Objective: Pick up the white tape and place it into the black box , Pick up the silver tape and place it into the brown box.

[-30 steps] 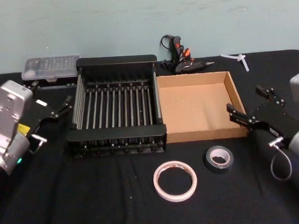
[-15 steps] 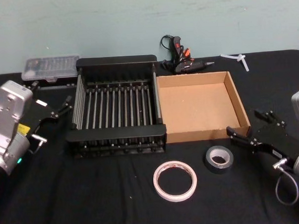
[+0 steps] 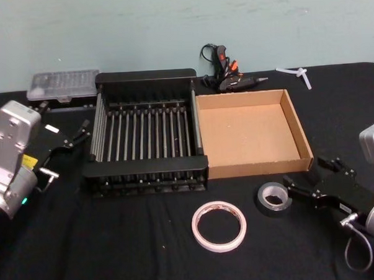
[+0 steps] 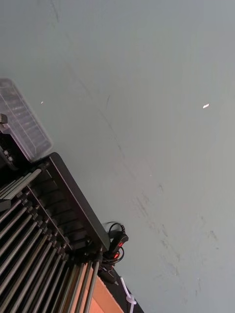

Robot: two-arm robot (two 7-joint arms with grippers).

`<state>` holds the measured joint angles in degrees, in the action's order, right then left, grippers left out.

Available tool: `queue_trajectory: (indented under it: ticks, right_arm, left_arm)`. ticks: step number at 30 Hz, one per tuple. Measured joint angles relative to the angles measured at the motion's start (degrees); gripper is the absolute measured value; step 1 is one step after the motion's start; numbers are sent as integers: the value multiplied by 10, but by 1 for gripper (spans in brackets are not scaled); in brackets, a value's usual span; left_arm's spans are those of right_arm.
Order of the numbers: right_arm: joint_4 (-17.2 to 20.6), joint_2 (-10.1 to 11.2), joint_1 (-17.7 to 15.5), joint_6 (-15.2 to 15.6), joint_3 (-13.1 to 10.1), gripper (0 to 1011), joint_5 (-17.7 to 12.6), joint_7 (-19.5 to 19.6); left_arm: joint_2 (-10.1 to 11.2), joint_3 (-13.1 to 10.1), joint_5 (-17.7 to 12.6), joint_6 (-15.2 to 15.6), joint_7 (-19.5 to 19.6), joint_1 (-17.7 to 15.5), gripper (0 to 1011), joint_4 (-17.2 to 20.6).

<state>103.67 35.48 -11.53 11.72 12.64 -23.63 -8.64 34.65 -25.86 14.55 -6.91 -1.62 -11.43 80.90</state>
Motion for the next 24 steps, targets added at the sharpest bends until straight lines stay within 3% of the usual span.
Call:
queue_trajectory:
  ticks: [24]
  right_arm:
    - [-40,-44,18,39,3,1002,29,-26]
  left_arm:
    - [0,0,0,0,0,0,1001,0]
